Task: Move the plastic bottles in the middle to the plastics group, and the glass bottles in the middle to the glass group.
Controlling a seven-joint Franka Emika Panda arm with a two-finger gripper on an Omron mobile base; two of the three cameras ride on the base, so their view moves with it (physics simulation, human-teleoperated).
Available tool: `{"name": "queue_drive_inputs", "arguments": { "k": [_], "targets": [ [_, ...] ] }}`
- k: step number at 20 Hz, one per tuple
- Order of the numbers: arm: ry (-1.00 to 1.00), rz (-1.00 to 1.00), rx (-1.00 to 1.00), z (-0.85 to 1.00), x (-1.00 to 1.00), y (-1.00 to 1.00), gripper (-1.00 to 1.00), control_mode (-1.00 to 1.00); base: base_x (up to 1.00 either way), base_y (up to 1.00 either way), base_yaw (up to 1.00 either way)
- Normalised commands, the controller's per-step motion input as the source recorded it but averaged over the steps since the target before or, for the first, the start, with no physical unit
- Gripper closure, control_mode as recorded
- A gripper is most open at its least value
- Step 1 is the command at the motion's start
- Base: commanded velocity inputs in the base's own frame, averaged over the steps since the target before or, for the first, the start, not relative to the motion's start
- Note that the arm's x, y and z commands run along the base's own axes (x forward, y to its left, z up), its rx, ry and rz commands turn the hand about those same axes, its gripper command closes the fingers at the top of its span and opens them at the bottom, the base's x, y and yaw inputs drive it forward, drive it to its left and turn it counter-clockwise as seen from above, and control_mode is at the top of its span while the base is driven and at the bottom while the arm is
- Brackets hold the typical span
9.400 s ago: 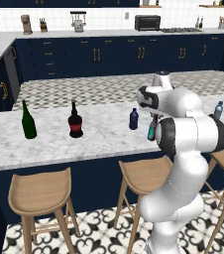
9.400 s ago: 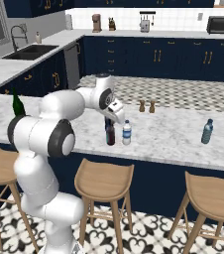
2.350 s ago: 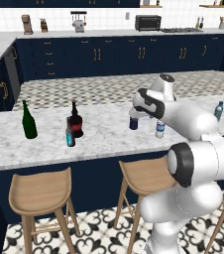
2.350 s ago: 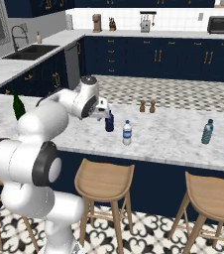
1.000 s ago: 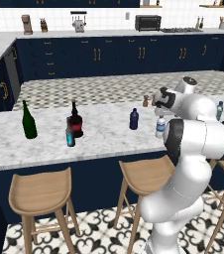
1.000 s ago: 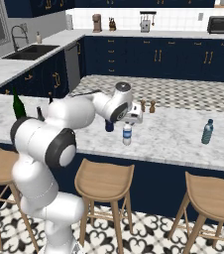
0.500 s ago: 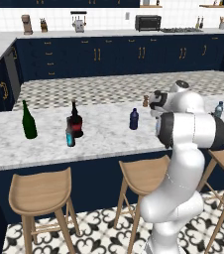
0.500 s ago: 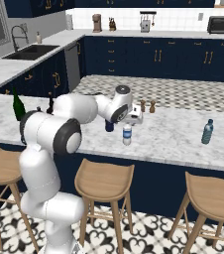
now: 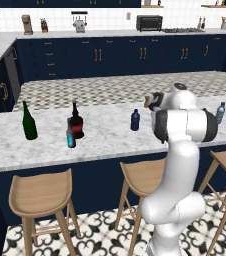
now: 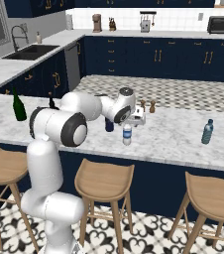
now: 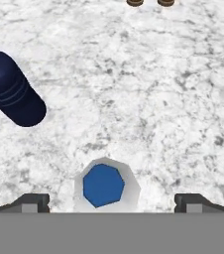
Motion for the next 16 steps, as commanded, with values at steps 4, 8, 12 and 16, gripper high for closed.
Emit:
{"name": "queue_drive_inputs", "arguments": {
  "k": [4, 8, 12, 16],
  "targets": [
    [0.01, 0.00, 0.00, -0.16, 0.21, -0.06, -1.00, -1.00, 0.00, 0.00, 0.00],
    [0.00, 0.00, 0.00, -0.06, 0.00, 0.01, -1.00, -1.00, 0.00, 0.00, 0.00],
    [0.00, 0.00, 0.00, -0.10, 0.00, 0.01, -1.00, -1.00, 0.00, 0.00, 0.00],
    [0.00, 0.00, 0.00, -0.09, -0.03, 0.10, -1.00, -1.00, 0.00, 0.00, 0.00]
  ]
}}
